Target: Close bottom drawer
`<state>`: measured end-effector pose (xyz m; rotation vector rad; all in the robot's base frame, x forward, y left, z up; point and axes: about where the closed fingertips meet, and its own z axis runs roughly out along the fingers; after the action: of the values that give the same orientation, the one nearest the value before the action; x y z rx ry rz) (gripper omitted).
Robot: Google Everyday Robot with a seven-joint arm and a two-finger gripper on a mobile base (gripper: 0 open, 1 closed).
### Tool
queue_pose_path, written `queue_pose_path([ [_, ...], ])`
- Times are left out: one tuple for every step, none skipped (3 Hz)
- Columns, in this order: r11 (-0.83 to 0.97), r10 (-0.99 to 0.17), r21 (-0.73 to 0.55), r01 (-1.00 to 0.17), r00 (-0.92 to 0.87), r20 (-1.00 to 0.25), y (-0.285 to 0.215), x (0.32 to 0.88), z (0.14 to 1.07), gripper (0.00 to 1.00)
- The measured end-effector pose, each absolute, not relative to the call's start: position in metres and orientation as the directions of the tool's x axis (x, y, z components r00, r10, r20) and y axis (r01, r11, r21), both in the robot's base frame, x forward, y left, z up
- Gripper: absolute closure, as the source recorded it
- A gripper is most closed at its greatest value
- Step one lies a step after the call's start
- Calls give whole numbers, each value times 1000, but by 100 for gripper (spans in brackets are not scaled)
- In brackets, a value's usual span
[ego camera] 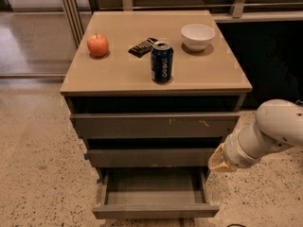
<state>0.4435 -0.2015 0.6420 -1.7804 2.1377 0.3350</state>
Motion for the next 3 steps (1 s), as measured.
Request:
queue_pose_path([
  [196, -889, -26, -980, -166, -426, -214, 466, 562, 100],
  [206, -852, 84, -975, -221, -474, -216, 480, 461, 100],
  [211, -828, 160, -964, -263, -496, -214, 479, 408, 100],
])
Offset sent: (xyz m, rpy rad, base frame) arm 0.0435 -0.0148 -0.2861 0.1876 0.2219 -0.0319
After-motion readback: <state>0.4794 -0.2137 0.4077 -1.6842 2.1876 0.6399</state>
